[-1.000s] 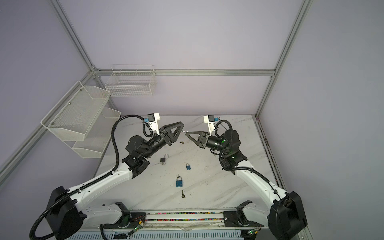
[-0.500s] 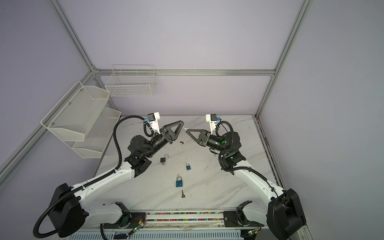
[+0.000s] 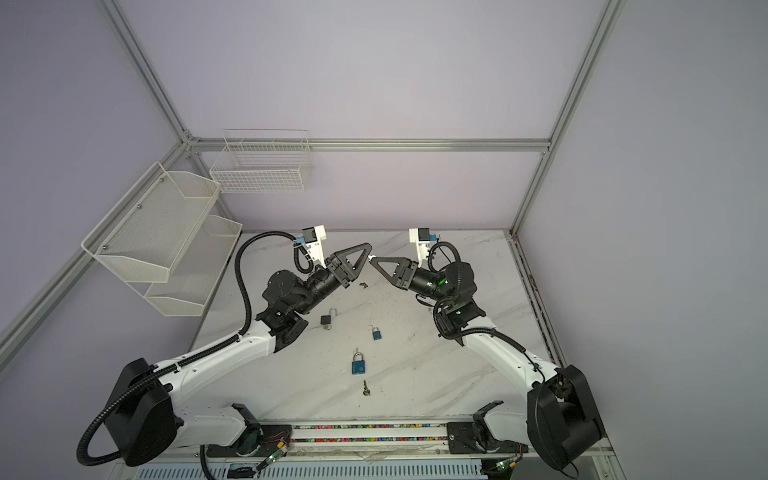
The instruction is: Unlock with the key
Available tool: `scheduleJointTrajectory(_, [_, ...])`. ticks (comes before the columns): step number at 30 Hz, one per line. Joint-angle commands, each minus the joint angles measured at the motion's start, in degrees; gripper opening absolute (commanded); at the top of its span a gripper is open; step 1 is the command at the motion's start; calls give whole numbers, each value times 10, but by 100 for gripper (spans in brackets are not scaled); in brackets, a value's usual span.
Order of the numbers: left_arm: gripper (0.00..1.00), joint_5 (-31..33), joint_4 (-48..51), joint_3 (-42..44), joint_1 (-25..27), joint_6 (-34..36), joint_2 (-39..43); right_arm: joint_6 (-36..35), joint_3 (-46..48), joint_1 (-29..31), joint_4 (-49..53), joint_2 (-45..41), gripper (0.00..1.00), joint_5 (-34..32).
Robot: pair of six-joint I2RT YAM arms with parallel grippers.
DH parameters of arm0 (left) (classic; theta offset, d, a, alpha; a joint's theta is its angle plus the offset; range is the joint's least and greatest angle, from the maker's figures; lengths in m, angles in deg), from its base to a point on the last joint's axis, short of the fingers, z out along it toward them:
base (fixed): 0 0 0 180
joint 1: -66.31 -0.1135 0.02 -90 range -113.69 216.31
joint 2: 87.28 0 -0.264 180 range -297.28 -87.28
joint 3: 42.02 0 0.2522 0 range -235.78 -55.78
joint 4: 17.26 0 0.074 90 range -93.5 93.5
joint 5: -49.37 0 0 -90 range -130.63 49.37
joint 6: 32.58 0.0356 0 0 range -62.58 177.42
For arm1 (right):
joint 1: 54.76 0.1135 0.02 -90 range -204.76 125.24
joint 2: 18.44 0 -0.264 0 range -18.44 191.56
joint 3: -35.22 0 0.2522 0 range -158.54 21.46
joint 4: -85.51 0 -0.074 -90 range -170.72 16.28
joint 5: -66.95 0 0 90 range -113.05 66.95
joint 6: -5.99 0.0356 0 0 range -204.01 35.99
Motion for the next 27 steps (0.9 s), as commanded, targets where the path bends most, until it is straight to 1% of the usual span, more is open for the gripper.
scheduleJointTrajectory(1, [21, -8, -45, 6, 2, -11, -2, 18, -8, 3, -37, 2, 0, -6])
scheduleJointTrajectory(5, [15, -7, -44, 5, 3, -10, -2, 13, -9, 3, -19, -1, 0, -13])
scheduleJointTrajectory(10, [1, 2, -43, 12, 3, -5, 6, 9, -8, 4, -9, -5, 0, -17])
scheduleJointTrajectory(11, [0, 2, -40, 13, 3, -4, 8, 7, -8, 5, -7, -6, 0, -18])
scheduleJointTrajectory(15, [0, 8, -22, 11, 2, 7, 12, -2, -13, 8, 4, -7, 0, -14])
scheduleJointTrajectory(18, [0, 8, -16, 12, 2, 22, 20, -28, -23, 7, 39, -11, 0, -7])
scheduleJointTrajectory(20, [0, 4, 15, 6, 0, 38, 27, -51, -31, 7, 72, -17, 17, -3])
scheduleJointTrajectory(22, [0, -8, 52, -5, -4, 55, 34, -54, -34, 5, 81, -19, 31, 11])
scheduleJointTrajectory(25, [0, -44, 96, -23, -11, 73, 40, -57, -41, -6, 86, -10, 37, 64])
scheduleJointTrajectory(27, [0, -72, 115, -33, -15, 82, 41, -66, -39, -15, 86, -11, 45, 90])
